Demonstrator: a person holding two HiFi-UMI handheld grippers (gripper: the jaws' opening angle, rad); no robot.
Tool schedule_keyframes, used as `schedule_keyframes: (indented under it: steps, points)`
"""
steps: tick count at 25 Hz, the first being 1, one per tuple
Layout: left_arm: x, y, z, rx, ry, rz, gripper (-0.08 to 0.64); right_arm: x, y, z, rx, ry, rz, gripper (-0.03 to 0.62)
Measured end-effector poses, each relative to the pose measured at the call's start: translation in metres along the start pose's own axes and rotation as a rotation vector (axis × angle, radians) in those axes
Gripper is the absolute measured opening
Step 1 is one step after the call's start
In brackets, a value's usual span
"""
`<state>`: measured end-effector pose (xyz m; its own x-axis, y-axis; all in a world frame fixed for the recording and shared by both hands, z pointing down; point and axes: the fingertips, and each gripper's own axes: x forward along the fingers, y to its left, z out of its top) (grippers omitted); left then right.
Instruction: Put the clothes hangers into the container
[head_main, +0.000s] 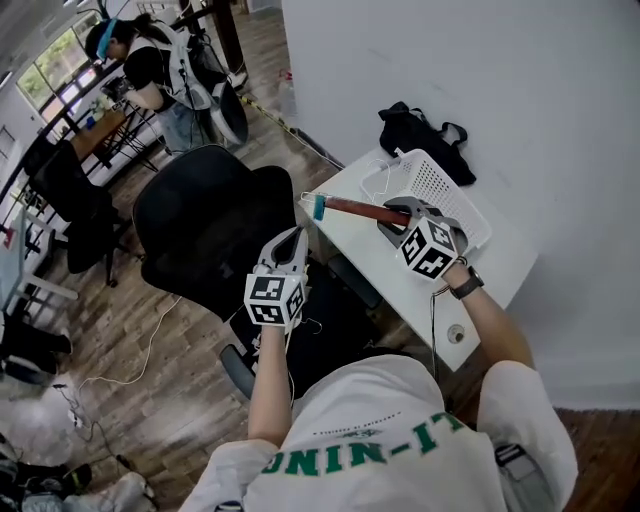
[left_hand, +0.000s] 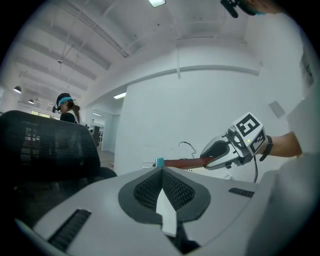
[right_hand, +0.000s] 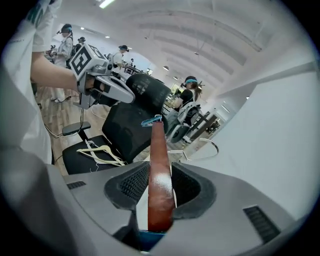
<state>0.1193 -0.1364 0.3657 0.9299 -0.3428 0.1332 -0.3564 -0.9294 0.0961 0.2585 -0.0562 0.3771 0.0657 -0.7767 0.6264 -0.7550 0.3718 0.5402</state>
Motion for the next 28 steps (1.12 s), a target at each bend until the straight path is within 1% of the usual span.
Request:
schedule_keyframes:
  steps: [4, 8, 10, 12, 16, 18, 20, 25, 28]
  points:
    - [0.038, -0.035, 0.010, 0.020, -0.011, -0.103, 0.005, -0.023, -0.032, -0.036, 0.045, 0.060, -0.061, 0.152]
    - [0.095, -0.080, 0.014, 0.047, -0.017, -0.222, 0.005, -0.034, -0.061, -0.096, 0.098, 0.124, -0.102, 0.152]
    - [0.119, -0.100, 0.014, 0.052, -0.016, -0.272, 0.005, -0.036, -0.073, -0.124, 0.124, 0.160, -0.109, 0.152]
    - [0.135, -0.115, 0.014, 0.047, -0.007, -0.309, 0.005, -0.036, -0.081, -0.147, 0.139, 0.197, -0.099, 0.152]
    - [0.160, -0.139, 0.015, 0.045, 0.015, -0.358, 0.003, -0.029, -0.089, -0.181, 0.114, 0.288, -0.046, 0.152]
    - [0.172, -0.146, 0.015, 0.045, 0.023, -0.374, 0.003, -0.019, -0.089, -0.197, 0.121, 0.331, -0.009, 0.152]
    - [0.183, -0.152, 0.013, 0.043, 0.030, -0.385, 0.003, -0.004, -0.089, -0.213, 0.172, 0.362, 0.032, 0.152]
    - [0.198, -0.151, 0.010, 0.026, 0.047, -0.385, 0.005, 0.030, -0.075, -0.236, 0.357, 0.401, 0.139, 0.152]
    - [0.205, -0.145, 0.006, 0.009, 0.059, -0.373, 0.005, 0.054, -0.059, -0.249, 0.418, 0.427, 0.214, 0.152]
